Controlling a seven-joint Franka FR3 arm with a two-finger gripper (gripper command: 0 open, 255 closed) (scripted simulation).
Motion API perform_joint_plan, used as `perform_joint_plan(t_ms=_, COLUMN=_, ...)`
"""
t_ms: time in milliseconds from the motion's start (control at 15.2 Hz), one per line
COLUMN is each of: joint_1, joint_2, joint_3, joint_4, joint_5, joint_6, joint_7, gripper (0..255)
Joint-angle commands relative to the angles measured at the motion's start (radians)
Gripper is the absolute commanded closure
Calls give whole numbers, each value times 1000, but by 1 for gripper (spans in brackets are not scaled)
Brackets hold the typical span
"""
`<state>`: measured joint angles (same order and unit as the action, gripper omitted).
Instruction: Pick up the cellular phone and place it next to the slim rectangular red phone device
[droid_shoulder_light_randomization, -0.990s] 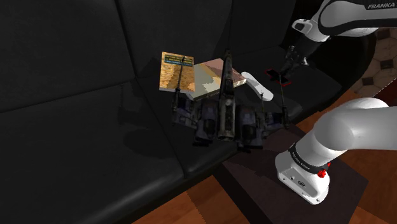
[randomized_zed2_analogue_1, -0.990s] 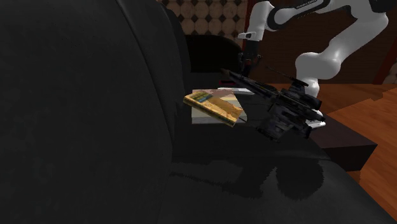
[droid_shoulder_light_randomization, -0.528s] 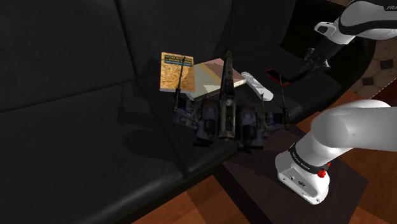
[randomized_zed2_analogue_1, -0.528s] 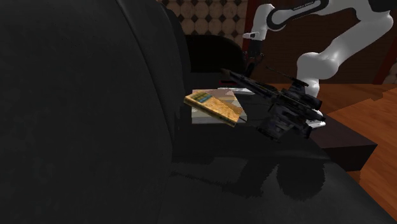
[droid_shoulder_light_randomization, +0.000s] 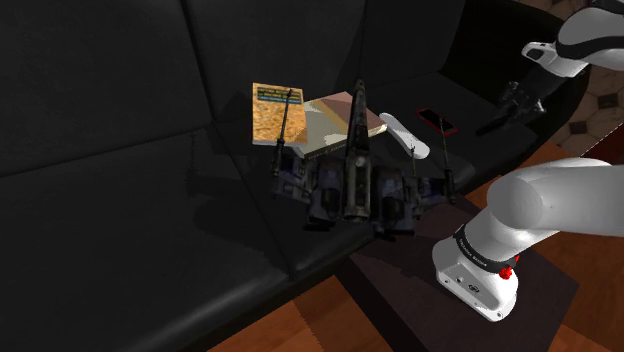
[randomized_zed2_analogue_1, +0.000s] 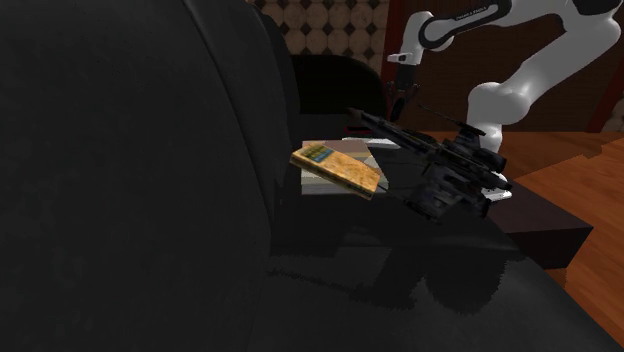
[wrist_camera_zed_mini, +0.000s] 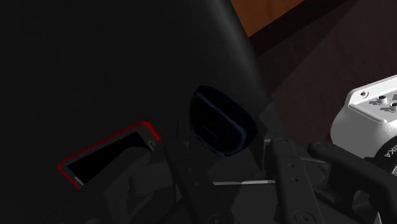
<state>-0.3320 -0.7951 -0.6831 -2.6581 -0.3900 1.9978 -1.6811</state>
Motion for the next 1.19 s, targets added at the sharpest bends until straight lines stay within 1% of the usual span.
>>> perform_joint_plan(t_ms=0, joint_1=-2, joint_2=9, joint_3=-15, joint_4=-18, joint_5=-10, joint_6=27, joint_7=-4, gripper=255)
perform_joint_plan(t_ms=792, joint_1=9, joint_2=109, joint_3=-113, joint_4=-118, joint_5=-60, joint_6=229, joint_7=-17, gripper=255)
perform_joint_plan(t_ms=1122, joint_1=10, joint_2=109, joint_3=-113, joint_4=-118, joint_5=-60, joint_6=229, joint_7=-17, gripper=255)
